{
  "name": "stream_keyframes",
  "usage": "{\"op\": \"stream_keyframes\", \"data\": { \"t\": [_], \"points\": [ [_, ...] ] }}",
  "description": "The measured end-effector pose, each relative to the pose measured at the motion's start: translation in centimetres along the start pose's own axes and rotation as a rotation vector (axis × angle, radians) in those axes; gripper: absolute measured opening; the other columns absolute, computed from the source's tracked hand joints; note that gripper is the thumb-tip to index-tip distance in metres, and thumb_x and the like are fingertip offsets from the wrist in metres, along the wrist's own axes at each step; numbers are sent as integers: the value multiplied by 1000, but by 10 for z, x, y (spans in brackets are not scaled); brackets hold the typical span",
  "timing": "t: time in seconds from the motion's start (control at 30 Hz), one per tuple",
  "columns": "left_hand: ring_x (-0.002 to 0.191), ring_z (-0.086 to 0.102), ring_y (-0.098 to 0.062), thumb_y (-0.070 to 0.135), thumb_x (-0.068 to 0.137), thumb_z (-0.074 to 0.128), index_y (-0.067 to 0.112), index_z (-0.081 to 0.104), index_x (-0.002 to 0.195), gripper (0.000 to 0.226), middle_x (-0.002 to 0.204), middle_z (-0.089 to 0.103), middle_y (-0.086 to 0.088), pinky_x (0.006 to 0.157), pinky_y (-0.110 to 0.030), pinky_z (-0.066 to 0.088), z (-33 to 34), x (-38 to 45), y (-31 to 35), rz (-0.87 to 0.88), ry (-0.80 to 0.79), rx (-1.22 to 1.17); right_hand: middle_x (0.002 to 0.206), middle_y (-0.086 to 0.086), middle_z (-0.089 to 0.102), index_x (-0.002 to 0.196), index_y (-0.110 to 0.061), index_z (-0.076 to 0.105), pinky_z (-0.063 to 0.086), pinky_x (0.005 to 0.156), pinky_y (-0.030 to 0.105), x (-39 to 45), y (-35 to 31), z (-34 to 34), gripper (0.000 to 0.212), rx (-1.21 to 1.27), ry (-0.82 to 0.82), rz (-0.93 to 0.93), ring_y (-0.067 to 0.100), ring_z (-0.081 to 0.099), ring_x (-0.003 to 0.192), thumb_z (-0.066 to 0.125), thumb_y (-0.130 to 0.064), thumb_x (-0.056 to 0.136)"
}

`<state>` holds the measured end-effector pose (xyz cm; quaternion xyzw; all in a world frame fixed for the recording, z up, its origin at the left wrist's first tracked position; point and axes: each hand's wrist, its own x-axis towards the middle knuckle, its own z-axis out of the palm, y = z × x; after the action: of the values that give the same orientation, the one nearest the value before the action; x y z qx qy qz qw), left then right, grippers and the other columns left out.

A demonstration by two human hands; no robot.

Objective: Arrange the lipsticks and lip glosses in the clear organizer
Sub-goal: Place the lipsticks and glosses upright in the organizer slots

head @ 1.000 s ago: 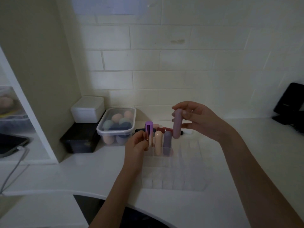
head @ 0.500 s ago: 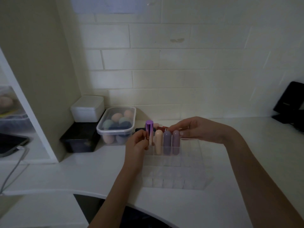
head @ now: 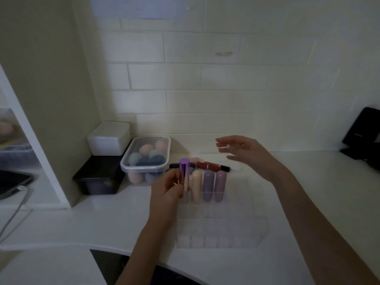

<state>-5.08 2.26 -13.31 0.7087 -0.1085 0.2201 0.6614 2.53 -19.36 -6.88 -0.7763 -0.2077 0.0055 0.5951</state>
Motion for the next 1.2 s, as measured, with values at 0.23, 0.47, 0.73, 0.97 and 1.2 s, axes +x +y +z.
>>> {"op": "stream_keyframes", "data": {
  "t": [0.23, 0.47, 0.73, 0.97, 1.2],
  "points": [
    [50, 36, -5, 6, 56, 44, 15, 48, 54, 11, 51, 45, 8, 47, -15, 30, -3, 3, 1, -14, 6, -31, 125, 0, 63, 116, -22, 67, 30, 100, 15, 51, 38, 26, 33, -668, -102, -104, 13, 53, 121, 69, -23, 83],
    [51, 33, -7, 4, 56, 44, 12, 43, 54, 8, 51, 39, 6, 46, -16, 27, -3, 5, -3, 1, 21, -6, 122, 18, 61, 114, -16, 69, 39, 95, 23, 70, 34, 54, 36, -731, -310, -126, 26, 55, 116, 74, -20, 78],
    [57, 31, -18, 6, 57, 45, -8, 39, 62, 15, 58, 36, -9, 50, -27, 25, -3, 6, -6, -6, 27, 14, 128, 7, 59, 109, -15, 66, 28, 106, 26, 75, 52, 51, 33, -787, -353, -74, 29, 44, 128, 71, -10, 77],
    [57, 32, -18, 7, 56, 44, -9, 38, 62, 18, 58, 36, -9, 51, -30, 25, -3, 7, -6, -9, 30, 17, 135, 0, 47, 100, -19, 70, 27, 114, 40, 73, 60, 48, 24, -748, -296, -73, 27, 31, 134, 66, -6, 80],
    [57, 33, -16, 7, 57, 44, -7, 41, 63, 16, 58, 37, -5, 51, -27, 26, -4, 6, -5, -20, 24, 13, 127, -2, 59, 98, -27, 71, 35, 102, 29, 57, 46, 40, 24, -518, -177, -65, 13, 50, 119, 73, -15, 78]
  ]
}}
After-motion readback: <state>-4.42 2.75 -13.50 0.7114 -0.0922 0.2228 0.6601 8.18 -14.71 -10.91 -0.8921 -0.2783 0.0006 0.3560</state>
